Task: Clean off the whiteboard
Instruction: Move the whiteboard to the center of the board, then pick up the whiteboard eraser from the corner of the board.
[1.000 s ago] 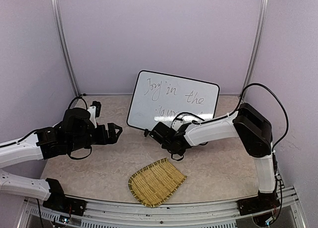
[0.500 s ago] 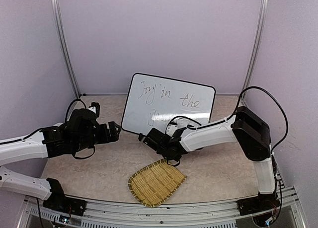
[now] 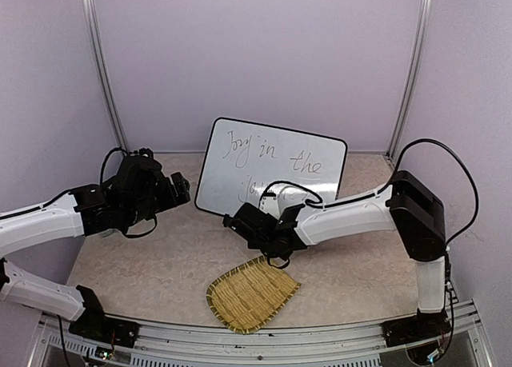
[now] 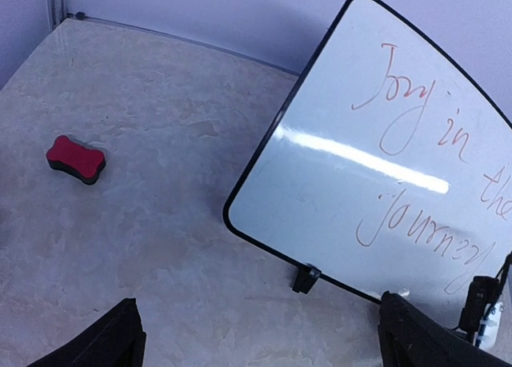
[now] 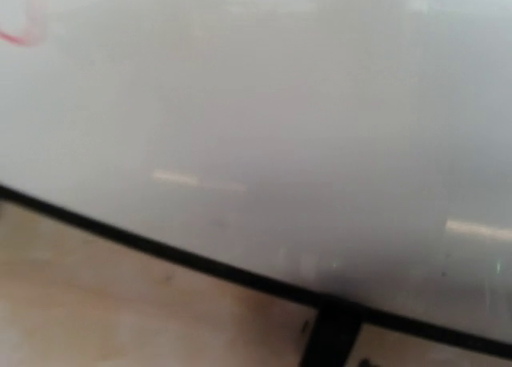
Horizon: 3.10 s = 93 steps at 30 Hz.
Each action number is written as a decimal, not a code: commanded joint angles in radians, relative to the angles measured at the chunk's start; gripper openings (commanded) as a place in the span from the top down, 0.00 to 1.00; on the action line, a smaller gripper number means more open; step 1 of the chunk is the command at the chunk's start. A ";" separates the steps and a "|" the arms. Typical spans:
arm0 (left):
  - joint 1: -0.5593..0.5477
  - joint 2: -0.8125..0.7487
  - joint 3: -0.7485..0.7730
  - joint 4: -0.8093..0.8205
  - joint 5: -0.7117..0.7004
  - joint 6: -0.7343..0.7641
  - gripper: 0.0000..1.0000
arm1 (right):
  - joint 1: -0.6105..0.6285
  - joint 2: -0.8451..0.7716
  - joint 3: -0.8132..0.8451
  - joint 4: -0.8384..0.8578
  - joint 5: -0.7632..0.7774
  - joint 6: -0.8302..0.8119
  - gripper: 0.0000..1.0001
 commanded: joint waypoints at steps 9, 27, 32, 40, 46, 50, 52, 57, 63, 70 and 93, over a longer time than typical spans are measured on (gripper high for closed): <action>0.225 0.088 0.096 0.000 0.059 0.000 0.01 | 0.044 -0.280 -0.054 0.131 -0.025 -0.458 0.13; 0.425 0.514 0.396 -0.292 0.112 -0.226 0.01 | 0.048 -0.714 -0.155 0.035 0.097 -0.759 0.00; 0.482 0.571 0.421 -0.297 0.149 -0.274 0.01 | 0.048 -0.759 -0.140 0.002 0.115 -0.795 0.00; 0.574 0.644 0.449 -0.292 0.231 -0.317 0.02 | 0.048 -0.806 -0.187 0.024 0.111 -0.787 0.00; 0.598 0.757 0.543 -0.351 0.220 -0.304 0.02 | 0.048 -0.824 -0.211 0.032 0.115 -0.780 0.00; 0.607 0.790 0.553 -0.347 0.224 -0.304 0.02 | 0.048 -0.844 -0.228 0.033 0.119 -0.774 0.00; 0.616 0.799 0.554 -0.341 0.223 -0.301 0.03 | 0.048 -0.853 -0.233 0.033 0.117 -0.771 0.00; 0.629 0.812 0.559 -0.321 0.215 -0.288 0.03 | 0.048 -0.870 -0.240 0.037 0.112 -0.760 0.00; 0.632 0.861 0.595 -0.322 0.183 -0.264 0.04 | 0.049 -0.881 -0.251 0.056 0.115 -0.746 0.00; 0.639 0.923 0.637 -0.317 0.182 -0.237 0.04 | 0.048 -0.875 -0.258 0.064 0.109 -0.730 0.00; 0.652 1.025 0.749 -0.276 0.141 -0.150 0.04 | 0.047 -0.831 -0.238 0.073 0.091 -0.724 0.00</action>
